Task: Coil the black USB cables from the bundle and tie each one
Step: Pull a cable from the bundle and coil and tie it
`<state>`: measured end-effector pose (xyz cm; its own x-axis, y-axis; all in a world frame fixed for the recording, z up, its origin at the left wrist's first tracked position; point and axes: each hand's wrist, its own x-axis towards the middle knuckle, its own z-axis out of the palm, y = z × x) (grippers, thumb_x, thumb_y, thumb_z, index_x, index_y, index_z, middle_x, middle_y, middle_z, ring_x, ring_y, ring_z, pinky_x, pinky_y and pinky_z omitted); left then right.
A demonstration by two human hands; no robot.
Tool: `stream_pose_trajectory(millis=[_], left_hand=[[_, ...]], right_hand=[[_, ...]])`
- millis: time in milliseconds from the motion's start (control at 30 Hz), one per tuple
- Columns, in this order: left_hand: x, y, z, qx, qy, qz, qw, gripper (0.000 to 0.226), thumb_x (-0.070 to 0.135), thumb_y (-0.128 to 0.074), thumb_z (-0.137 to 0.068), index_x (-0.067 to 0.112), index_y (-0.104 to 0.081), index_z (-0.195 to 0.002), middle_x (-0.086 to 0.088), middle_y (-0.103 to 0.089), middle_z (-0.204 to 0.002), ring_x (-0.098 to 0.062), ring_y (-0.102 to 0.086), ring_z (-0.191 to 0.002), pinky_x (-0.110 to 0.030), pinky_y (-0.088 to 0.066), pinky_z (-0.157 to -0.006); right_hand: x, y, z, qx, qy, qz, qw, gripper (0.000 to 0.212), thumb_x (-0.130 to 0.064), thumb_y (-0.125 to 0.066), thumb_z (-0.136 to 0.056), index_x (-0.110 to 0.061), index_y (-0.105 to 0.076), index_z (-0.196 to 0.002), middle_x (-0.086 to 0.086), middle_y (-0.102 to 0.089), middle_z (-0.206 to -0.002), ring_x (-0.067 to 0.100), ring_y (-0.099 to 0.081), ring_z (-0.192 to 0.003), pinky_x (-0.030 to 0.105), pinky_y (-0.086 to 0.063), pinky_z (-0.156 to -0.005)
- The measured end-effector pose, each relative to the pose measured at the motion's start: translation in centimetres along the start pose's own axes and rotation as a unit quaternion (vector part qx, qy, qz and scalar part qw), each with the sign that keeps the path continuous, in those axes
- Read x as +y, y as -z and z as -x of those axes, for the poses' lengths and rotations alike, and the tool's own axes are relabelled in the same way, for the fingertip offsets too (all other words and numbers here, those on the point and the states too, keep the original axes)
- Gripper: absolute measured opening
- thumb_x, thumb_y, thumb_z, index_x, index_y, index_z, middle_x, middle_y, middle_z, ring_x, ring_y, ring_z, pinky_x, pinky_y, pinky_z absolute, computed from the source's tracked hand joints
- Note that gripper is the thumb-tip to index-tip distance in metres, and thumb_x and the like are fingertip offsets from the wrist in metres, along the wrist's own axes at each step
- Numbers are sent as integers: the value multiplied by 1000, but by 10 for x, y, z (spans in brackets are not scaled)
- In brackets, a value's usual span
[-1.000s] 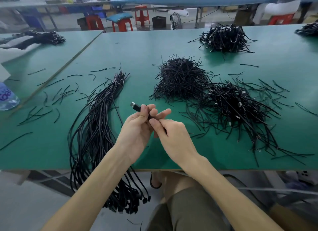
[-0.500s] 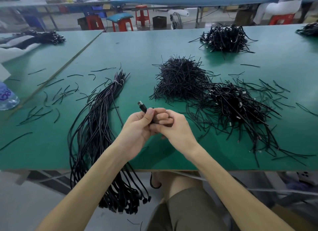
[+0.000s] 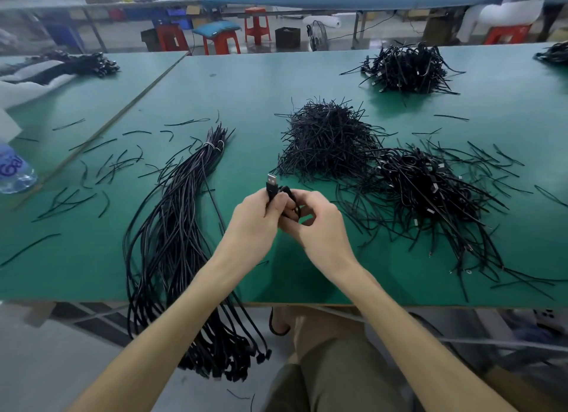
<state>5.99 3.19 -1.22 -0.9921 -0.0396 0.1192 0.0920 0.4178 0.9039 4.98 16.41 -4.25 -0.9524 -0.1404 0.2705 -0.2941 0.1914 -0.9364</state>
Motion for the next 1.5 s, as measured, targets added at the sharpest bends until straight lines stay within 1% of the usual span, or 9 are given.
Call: stream_pose_trajectory(millis=[167,467,600,667,800,933,1167,1267,1500], left_hand=[[-11,2,1,10,1,61,998,24,25,-57,-105,28,-75,-89,-15,-74,-102,-29,-69,-89,-49,-56,-93],[-24,11,-10,17,57,168,984,18,32,-72,-89,16,-79,-91,-6,-79,-84,-13,-70,-72,-25,-60,-74],[-29,14,-24,11,98,214,972,36,38,-80,-73,8,-76,-94,-8,-75,-80,-16,-70,-71,-29,-61,-75],[-32,17,-33,-7,108,206,973,39,34,-82,-72,6,-72,-96,-10,-76,-82,-19,-73,-73,-33,-61,-78],[-39,22,-54,-45,72,85,993,28,17,-83,-82,6,-66,-101,-12,-76,-77,-18,-72,-62,-25,-58,-63],[-49,24,-70,-71,-30,-99,992,21,31,-84,-83,21,-71,-95,1,-72,-80,-9,-64,-67,-20,-50,-66],[-52,14,-79,-108,-250,-335,902,33,37,-49,-104,18,-64,-126,4,-60,-109,-16,-54,-99,-29,-41,-91],[-51,5,-74,-116,-248,-348,897,44,37,-30,-107,13,-60,-128,2,-57,-107,-18,-49,-99,-32,-38,-93],[-56,-1,-70,-132,-218,-359,898,37,28,-41,-109,7,-52,-137,-6,-51,-105,-23,-49,-82,-33,-40,-78]], right_hand=[[1,11,-7,-5,51,116,992,35,-14,-81,-83,-16,-69,-116,-4,-64,-105,1,-57,-92,10,-40,-81],[4,18,-25,-126,24,219,967,37,-27,-71,-94,-20,-57,-127,0,-58,-96,15,-55,-88,27,-43,-79],[6,19,-35,-161,21,243,956,34,-1,-55,-100,-13,-53,-131,-13,-61,-90,-5,-60,-78,33,-50,-81],[8,22,-39,-172,39,272,946,37,4,-44,-100,-11,-52,-133,-3,-65,-109,1,-67,-95,37,-52,-89],[19,23,-46,-165,94,355,916,29,1,-48,-101,-12,-55,-126,3,-56,-109,21,-64,-103,46,-52,-81],[29,19,-47,-135,117,405,897,21,-6,-49,-102,-12,-56,-121,3,-54,-104,27,-58,-98,46,-50,-70],[33,16,-48,-100,101,432,891,23,1,-48,-99,-11,-52,-117,3,-49,-103,25,-53,-95,43,-49,-64],[33,16,-47,-93,103,452,881,35,11,-52,-90,-10,-53,-118,3,-48,-104,23,-52,-95,39,-48,-60],[34,15,-45,-88,98,473,871,48,15,-61,-84,-8,-53,-125,3,-50,-110,21,-53,-99,34,-51,-60]])
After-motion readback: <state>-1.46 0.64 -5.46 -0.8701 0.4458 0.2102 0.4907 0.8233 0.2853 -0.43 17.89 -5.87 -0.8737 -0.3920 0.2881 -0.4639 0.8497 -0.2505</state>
